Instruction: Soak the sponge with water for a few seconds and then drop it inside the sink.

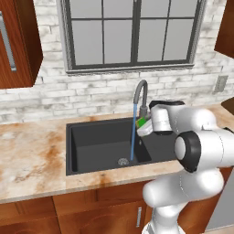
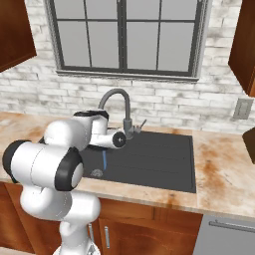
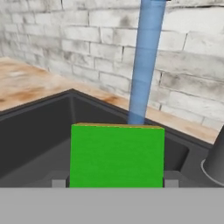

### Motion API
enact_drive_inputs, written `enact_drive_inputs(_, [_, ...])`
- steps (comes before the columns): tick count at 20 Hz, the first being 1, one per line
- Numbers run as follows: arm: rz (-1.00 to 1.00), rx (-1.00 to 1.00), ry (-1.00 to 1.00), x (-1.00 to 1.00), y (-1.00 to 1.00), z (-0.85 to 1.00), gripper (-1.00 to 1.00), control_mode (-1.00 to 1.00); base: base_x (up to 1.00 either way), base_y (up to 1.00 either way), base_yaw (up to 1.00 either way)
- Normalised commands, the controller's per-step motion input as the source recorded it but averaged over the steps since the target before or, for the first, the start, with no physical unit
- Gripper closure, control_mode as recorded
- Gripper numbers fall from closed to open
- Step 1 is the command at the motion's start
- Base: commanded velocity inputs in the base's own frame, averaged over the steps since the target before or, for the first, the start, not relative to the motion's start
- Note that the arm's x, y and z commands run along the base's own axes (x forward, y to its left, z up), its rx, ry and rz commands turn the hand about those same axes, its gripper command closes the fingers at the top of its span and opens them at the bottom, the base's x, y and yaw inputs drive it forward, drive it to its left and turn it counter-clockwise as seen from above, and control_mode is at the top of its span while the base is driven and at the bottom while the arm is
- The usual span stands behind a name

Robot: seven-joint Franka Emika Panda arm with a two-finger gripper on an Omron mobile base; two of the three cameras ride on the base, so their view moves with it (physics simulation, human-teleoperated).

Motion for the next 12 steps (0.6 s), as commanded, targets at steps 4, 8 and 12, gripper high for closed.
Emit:
enact_drive_inputs(4, [0.00, 0.00, -0.01, 0.10, 0.00, -0.14, 1.00, -1.00, 0.00, 0.00, 0.00])
enact_drive_inputs(8, [0.00, 0.00, -0.01, 0.09, 0.00, -0.13, 1.00, -1.00, 0.00, 0.00, 0.00])
enact_drive_inputs(12, [0.00, 0.00, -0.03, 0.08, 0.00, -0.08, 1.00, -1.00, 0.00, 0.00, 0.00])
